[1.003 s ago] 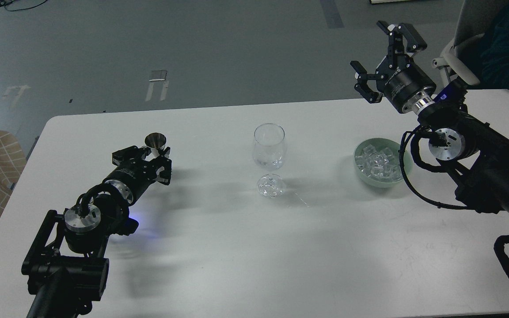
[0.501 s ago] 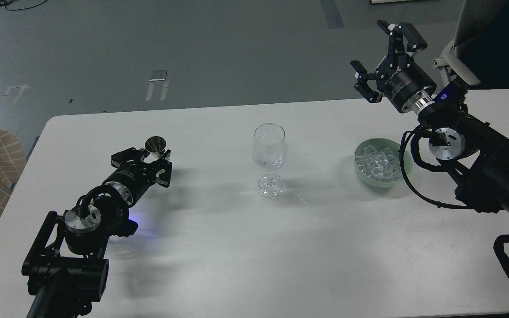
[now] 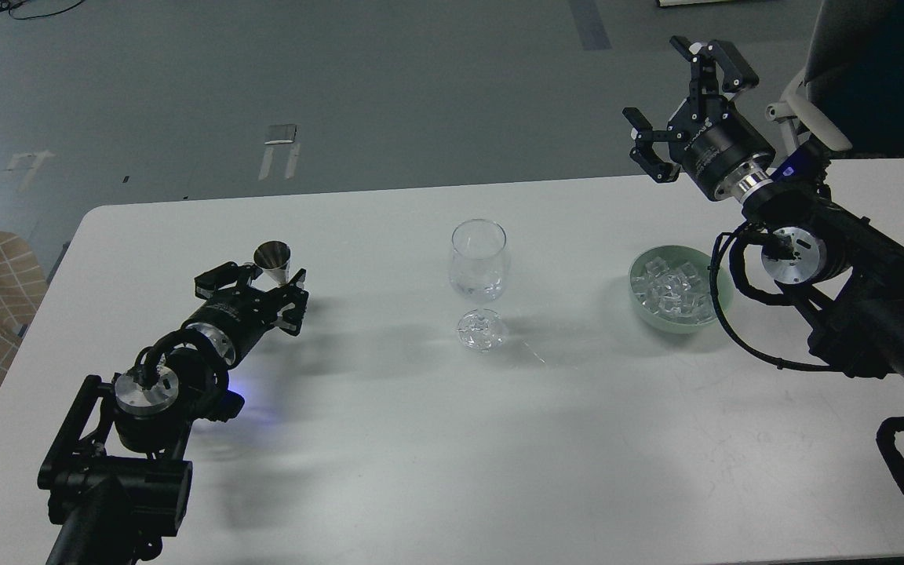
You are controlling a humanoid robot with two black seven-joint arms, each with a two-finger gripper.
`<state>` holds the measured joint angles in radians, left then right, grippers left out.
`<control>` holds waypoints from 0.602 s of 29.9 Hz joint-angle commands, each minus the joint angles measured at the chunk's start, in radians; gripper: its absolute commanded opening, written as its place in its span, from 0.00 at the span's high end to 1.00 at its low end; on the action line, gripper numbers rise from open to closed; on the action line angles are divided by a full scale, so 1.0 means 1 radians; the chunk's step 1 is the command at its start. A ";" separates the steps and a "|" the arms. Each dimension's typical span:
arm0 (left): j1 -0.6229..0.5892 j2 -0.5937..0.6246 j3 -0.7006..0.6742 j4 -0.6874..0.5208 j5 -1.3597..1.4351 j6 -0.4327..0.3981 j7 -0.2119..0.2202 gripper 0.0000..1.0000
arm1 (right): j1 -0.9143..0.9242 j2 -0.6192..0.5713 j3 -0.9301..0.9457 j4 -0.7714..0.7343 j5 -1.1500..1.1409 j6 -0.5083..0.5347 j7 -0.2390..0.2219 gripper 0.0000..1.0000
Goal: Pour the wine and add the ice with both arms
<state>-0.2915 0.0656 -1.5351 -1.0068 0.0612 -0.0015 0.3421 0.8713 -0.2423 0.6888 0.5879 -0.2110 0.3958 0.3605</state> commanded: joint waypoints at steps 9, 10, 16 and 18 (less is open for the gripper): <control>0.048 0.031 -0.007 -0.004 -0.001 -0.043 0.017 0.02 | -0.002 -0.002 0.000 0.001 -0.001 0.000 0.000 0.00; 0.063 0.037 -0.008 -0.012 -0.003 -0.063 0.026 0.02 | -0.002 -0.002 0.000 0.001 0.001 0.000 0.000 0.00; 0.129 0.062 -0.054 -0.029 -0.012 -0.121 0.084 0.02 | -0.003 -0.006 0.000 0.003 0.001 0.000 0.000 0.00; 0.150 0.077 -0.074 -0.044 -0.014 -0.136 0.113 0.02 | -0.003 -0.009 -0.002 0.004 0.001 0.000 0.000 0.00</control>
<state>-0.1715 0.1240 -1.5801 -1.0324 0.0509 -0.1172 0.4168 0.8685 -0.2482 0.6888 0.5893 -0.2102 0.3957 0.3605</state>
